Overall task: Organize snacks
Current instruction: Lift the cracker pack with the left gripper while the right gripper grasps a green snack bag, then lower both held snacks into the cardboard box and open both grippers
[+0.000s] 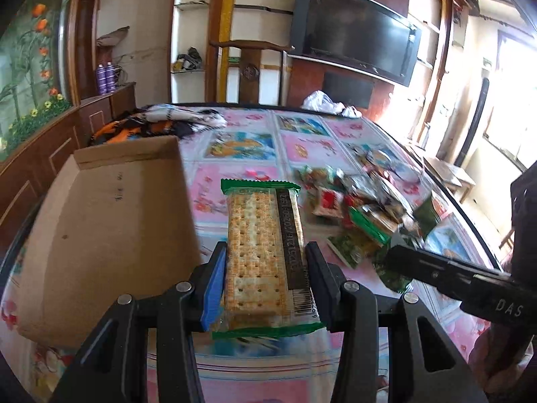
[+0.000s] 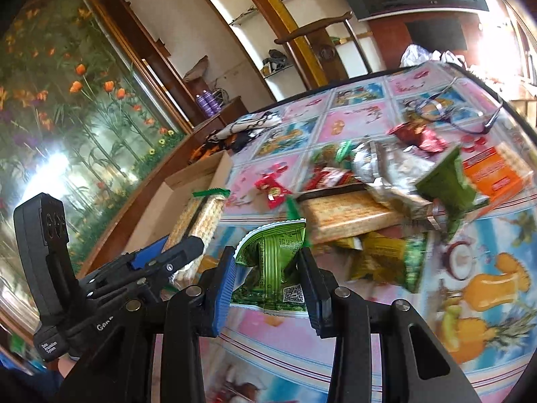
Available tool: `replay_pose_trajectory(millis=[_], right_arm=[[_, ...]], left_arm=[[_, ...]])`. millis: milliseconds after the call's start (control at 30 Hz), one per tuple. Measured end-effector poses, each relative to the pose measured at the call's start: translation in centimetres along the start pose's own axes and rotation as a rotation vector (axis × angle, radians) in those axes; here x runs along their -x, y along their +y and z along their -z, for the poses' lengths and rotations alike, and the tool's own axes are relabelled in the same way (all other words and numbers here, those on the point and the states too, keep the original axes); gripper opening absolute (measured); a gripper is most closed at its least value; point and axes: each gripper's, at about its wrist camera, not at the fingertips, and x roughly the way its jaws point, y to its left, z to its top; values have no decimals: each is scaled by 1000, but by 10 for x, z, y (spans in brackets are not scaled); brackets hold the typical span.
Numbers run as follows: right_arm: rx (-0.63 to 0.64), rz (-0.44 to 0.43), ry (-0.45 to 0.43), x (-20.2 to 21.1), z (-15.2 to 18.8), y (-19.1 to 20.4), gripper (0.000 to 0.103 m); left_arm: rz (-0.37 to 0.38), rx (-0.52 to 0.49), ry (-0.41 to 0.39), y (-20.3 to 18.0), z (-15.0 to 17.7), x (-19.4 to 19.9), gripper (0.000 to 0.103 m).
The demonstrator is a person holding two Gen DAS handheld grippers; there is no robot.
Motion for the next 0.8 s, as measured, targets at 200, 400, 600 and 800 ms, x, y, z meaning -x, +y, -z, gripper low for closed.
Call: replay_pose_trajectory(millis=[200,400,600,800], right_arm=[[7,-35,38,-23,-16,28,41],[42,-71,65,-52,-47,72,41],[38,-98,119,-98,-80,107,41],[40,-94,169,-152,-107,132,41]], left_arm=[[-31,70,-16,50,-23,8,45],[-86,127,-7,106,-49,4,45],[-86,213,68,162,-78,-22,45],[-115,297,161,207,-94,-72,45]])
